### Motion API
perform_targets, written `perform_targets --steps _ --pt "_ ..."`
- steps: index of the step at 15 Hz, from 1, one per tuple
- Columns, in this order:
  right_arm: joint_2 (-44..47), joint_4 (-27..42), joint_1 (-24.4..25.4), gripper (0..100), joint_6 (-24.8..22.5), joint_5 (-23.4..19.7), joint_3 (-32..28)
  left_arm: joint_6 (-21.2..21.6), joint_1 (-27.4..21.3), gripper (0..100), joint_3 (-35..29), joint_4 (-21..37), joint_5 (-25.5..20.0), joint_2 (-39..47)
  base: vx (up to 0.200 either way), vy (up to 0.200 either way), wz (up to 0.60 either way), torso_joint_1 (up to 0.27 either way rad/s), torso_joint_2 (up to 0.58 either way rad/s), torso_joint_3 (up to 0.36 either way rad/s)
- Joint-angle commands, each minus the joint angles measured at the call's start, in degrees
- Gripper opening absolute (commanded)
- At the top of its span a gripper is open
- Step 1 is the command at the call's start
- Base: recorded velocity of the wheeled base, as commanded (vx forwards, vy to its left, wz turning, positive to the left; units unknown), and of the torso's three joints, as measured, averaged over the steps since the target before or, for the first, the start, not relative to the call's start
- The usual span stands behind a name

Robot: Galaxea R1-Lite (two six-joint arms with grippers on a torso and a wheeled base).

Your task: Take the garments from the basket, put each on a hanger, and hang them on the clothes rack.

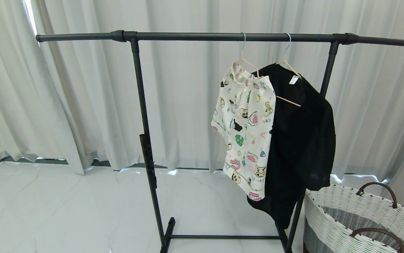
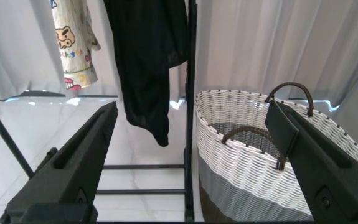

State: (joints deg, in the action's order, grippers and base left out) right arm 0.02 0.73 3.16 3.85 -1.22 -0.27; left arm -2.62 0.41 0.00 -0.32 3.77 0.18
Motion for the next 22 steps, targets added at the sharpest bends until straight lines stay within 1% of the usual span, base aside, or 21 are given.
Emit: perform_targets --steps 1,22 --pt "0.0 0.1 0.0 100 0.0 0.0 0.0 0.0 0.0 100 0.0 0.0 0.0 -0.1 0.000 0.000 0.00 0.000 0.00 0.000" --pt "0.0 0.0 0.0 100 0.0 0.0 0.0 0.0 0.0 100 0.0 0.1 0.0 -0.1 0.000 0.000 0.00 0.000 0.00 0.000"
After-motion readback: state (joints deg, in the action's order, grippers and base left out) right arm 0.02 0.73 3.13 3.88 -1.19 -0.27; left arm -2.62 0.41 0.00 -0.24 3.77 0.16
